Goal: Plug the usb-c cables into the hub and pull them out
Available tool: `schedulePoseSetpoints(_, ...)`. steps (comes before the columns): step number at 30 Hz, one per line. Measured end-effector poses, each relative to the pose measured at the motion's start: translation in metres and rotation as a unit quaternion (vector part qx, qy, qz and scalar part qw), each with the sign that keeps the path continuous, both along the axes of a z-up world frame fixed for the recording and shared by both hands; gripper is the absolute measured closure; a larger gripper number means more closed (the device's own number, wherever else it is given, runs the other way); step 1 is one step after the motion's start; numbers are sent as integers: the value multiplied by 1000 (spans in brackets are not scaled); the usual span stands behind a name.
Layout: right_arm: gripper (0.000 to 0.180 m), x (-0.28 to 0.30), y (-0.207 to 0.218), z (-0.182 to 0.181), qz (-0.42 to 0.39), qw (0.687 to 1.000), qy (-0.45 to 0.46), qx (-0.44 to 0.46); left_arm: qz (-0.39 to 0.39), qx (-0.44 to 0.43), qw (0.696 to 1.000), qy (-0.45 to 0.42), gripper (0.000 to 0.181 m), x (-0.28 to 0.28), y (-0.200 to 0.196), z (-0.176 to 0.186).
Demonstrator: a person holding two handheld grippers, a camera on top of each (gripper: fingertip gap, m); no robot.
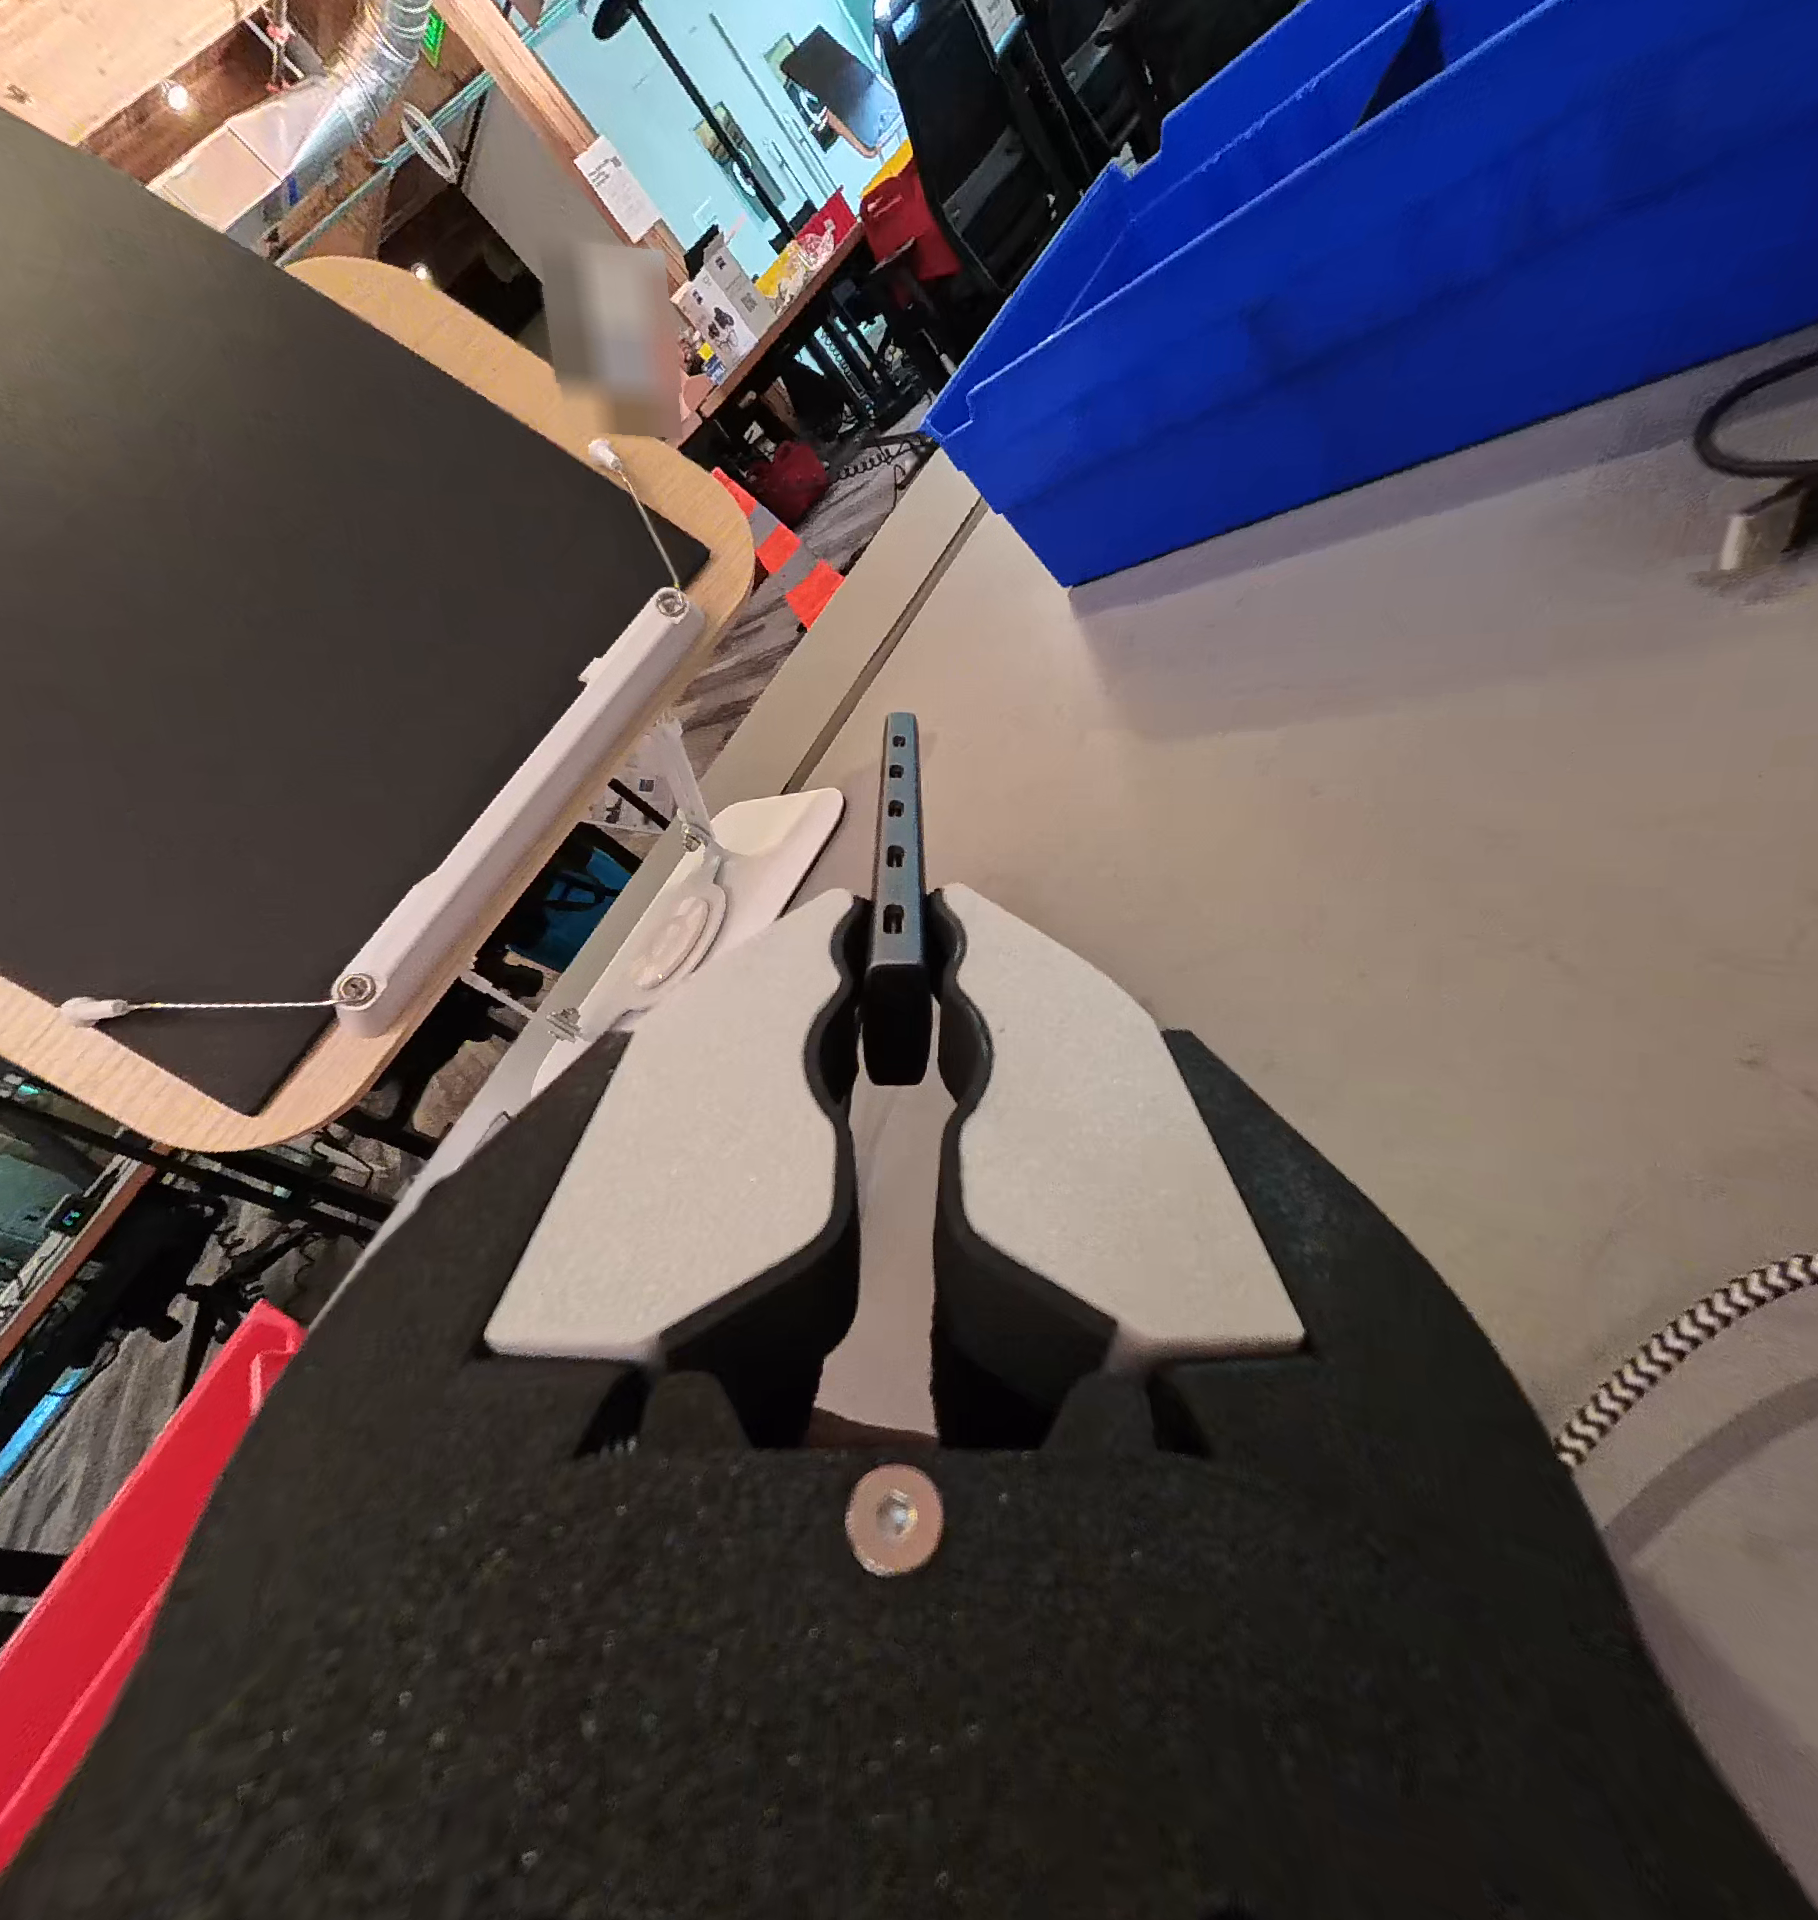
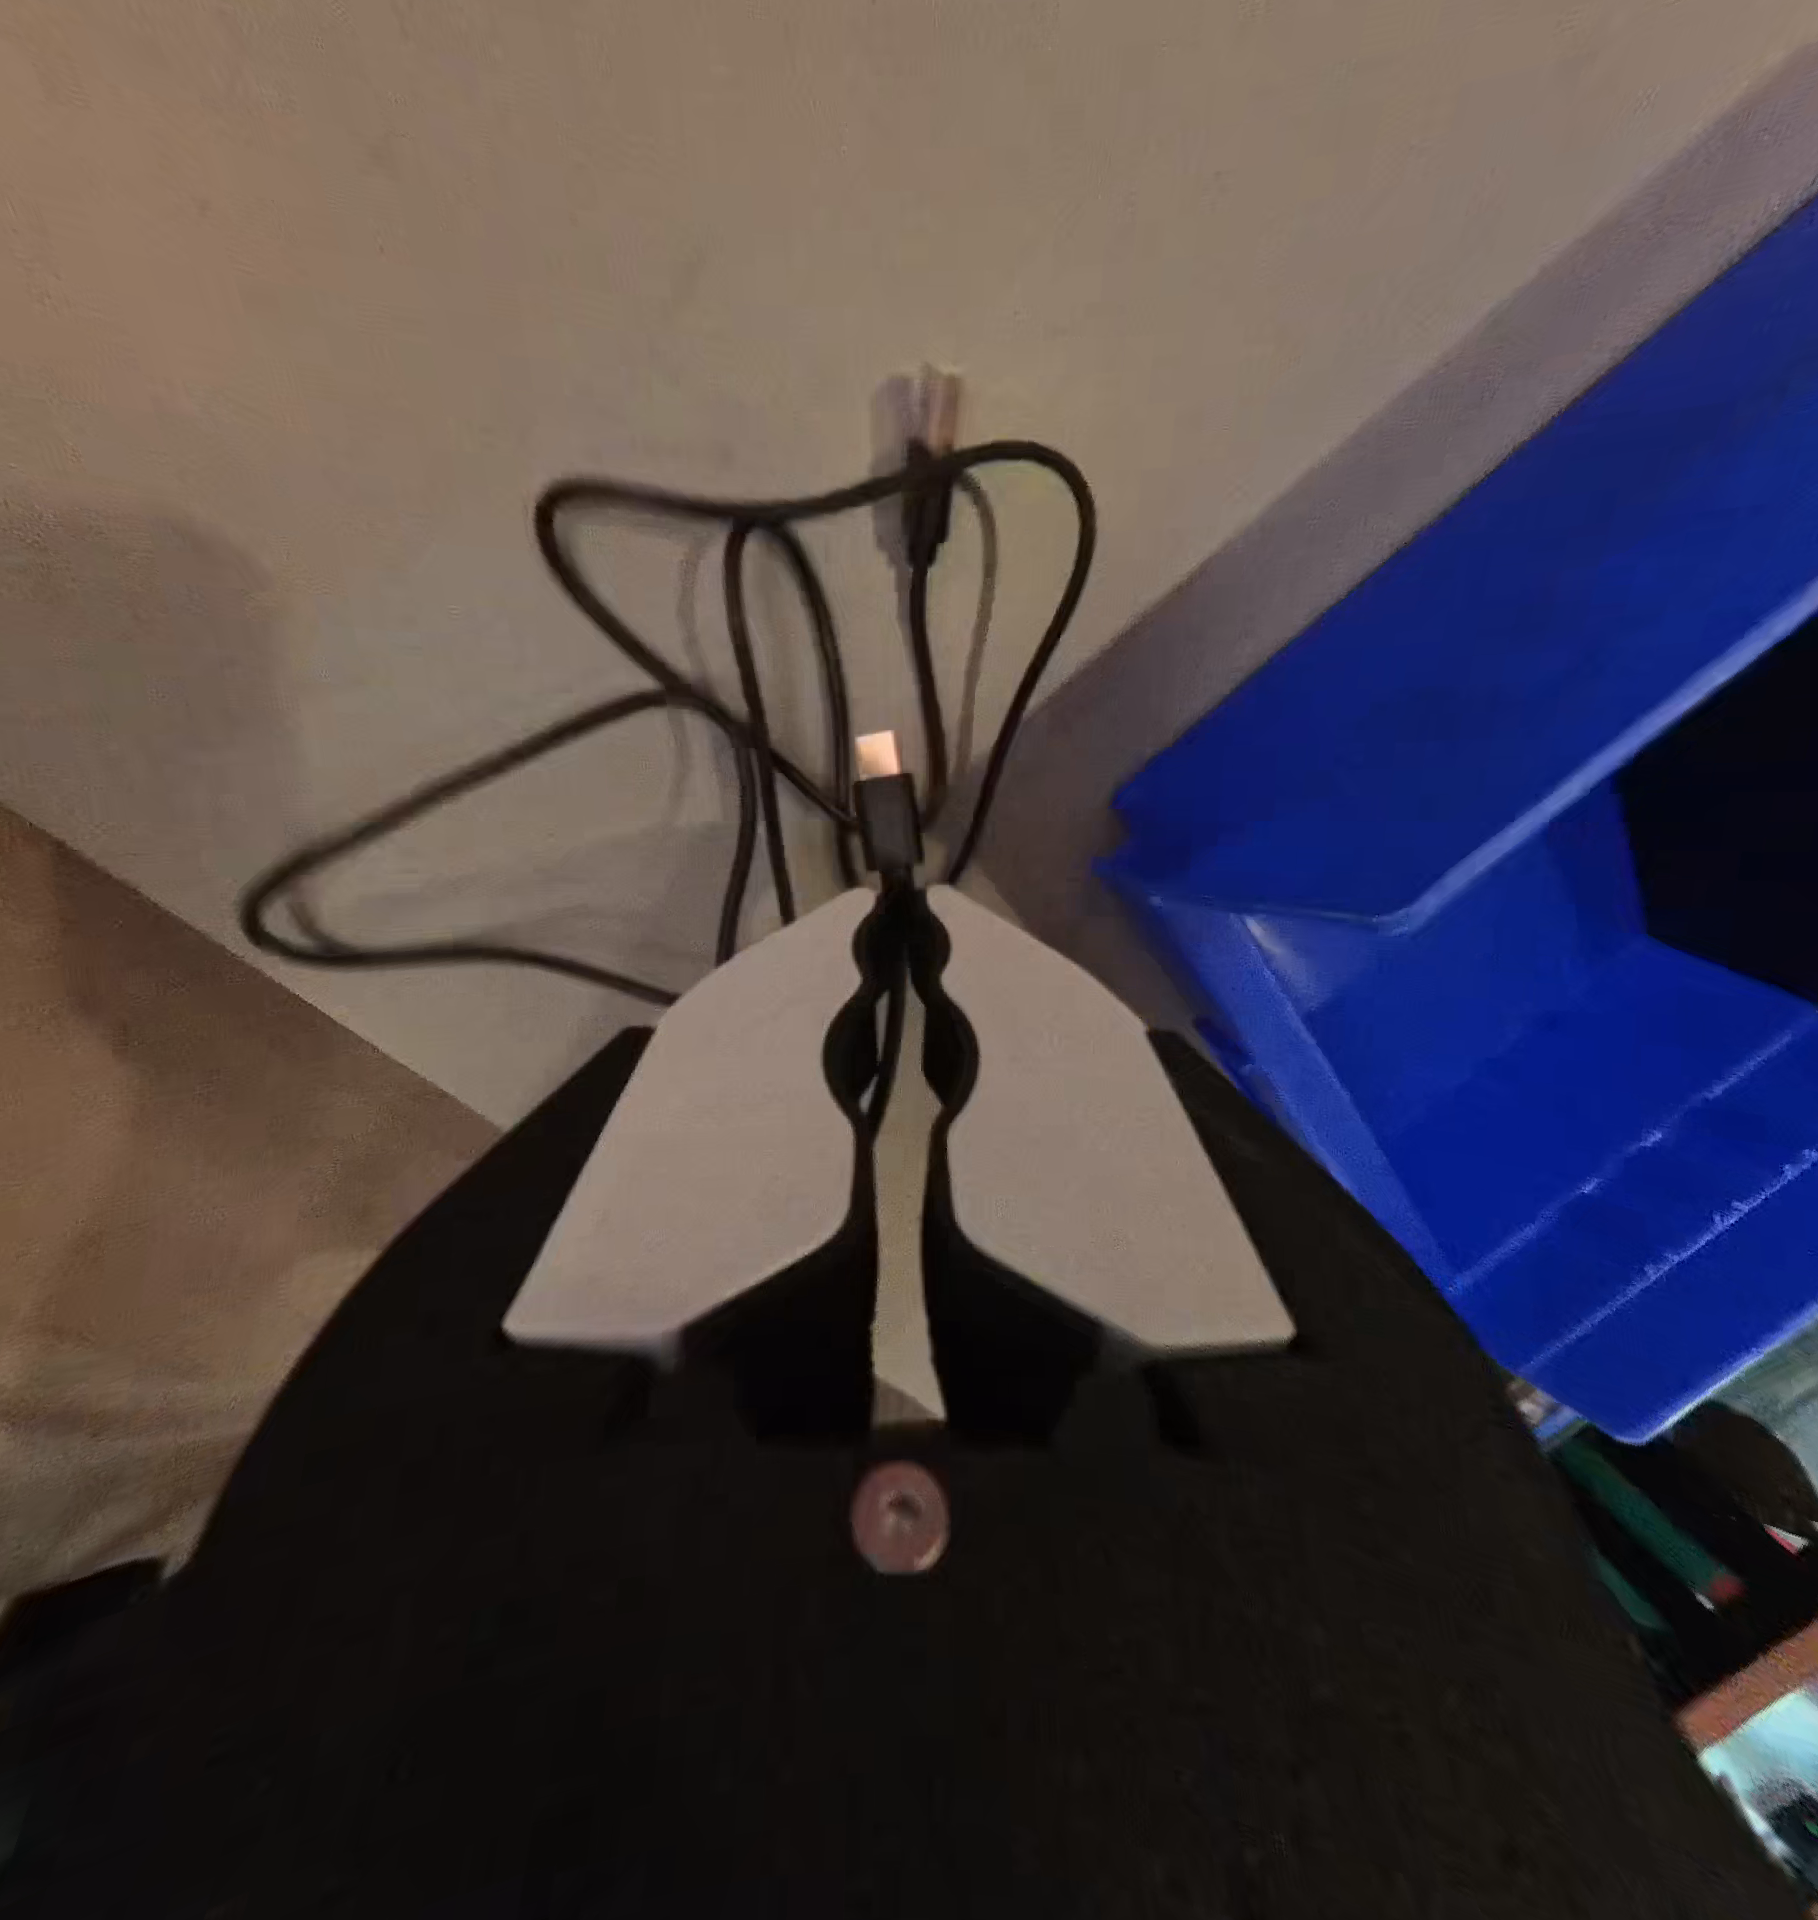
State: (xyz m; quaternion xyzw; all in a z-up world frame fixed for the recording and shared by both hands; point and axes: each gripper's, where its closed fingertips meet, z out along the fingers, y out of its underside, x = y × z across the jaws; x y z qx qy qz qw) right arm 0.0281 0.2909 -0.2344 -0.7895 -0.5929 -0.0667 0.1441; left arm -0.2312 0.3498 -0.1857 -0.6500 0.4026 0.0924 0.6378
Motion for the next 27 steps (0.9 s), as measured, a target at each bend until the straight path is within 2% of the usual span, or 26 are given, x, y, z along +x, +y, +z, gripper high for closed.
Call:
schedulePoseSetpoints(4,178,-22,28,63,-36,985,117,119,-1,25,1000,8,171,2,-4,7)
schedulePoseSetpoints(5,178,-36,24,79,-28,978,169,120,-1,37,999,12,171,2,-6,10)
schedulePoseSetpoints(8,177,-83,-9,102,-10,955,296,19,-4,82,996,37,171,6,-14,19)
schedulePoseSetpoints(13,178,-138,-30,87,22,955,288,-60,-22,137,985,107,171,26,-28,19)
schedulePoseSetpoints(17,178,-169,-25,64,13,954,278,-108,-18,155,974,165,171,36,-31,10)
schedulePoseSetpoints(27,178,-182,-20,51,-12,932,315,-177,-1,190,951,242,171,42,-33,5)
